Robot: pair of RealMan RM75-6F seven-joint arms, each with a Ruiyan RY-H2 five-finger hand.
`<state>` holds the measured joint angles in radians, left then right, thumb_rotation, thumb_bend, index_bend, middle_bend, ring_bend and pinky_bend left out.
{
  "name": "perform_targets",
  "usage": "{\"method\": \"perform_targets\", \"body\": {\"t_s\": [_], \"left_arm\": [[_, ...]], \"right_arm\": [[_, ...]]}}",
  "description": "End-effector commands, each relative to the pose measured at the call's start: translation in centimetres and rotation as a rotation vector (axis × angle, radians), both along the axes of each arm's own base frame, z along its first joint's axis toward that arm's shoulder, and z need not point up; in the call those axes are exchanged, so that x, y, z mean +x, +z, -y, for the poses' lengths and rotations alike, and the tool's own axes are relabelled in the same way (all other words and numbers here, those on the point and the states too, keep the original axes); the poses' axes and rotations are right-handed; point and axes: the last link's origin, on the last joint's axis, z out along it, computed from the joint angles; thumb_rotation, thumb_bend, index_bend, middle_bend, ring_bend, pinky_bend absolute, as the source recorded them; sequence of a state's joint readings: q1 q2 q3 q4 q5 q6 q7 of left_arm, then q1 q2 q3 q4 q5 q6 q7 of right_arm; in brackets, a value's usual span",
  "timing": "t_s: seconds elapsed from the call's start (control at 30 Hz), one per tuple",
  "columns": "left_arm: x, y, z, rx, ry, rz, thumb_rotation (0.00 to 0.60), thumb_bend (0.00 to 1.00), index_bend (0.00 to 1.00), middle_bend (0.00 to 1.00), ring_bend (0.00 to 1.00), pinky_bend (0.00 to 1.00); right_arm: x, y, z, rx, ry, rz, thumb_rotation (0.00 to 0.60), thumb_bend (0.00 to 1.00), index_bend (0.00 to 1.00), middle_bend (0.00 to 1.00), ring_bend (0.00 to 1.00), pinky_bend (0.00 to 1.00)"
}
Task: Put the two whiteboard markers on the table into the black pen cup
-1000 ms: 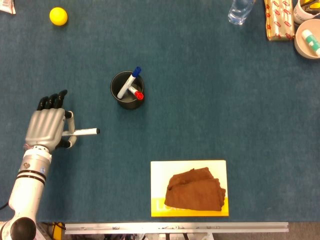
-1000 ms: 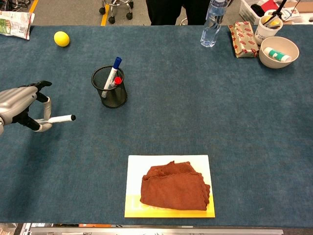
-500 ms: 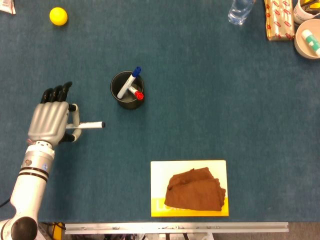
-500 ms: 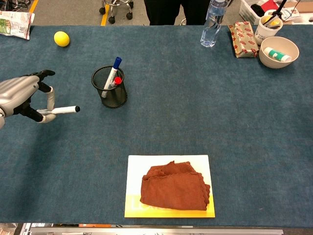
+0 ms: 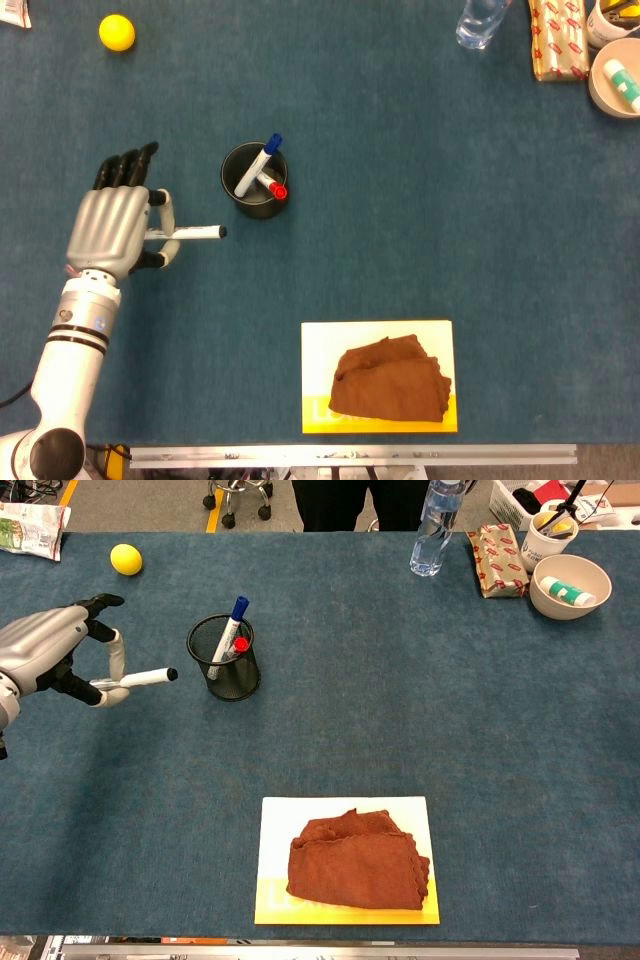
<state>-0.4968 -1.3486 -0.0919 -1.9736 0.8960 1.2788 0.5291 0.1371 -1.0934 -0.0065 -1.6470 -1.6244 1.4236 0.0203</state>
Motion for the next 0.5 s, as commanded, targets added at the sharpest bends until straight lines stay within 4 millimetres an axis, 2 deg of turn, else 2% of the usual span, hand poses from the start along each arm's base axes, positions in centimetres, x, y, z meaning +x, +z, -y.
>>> {"method": "perform_targets", "body": {"t_s": [0.03,0.5], "left_arm": [[0.5,-0.1,-0.3,0.007,-0.012,0.018,0.600,0.29,0.65,0.04,0.00,0.00],[3.6,-0.2,-2.1,0.065,-0.049,0.167,0.600,0.29,0.67,0.06,0.00,0.00]], "right_arm": [[0.0,0.0,0.0,0.004,0.002,0.003,0.600,0.00,0.40,0.36,0.27,0.40],[0.2,0.0,-0.1,0.052,0.015,0.042,0.600,0.00,0.40,0.35,0.27,0.40]]}}
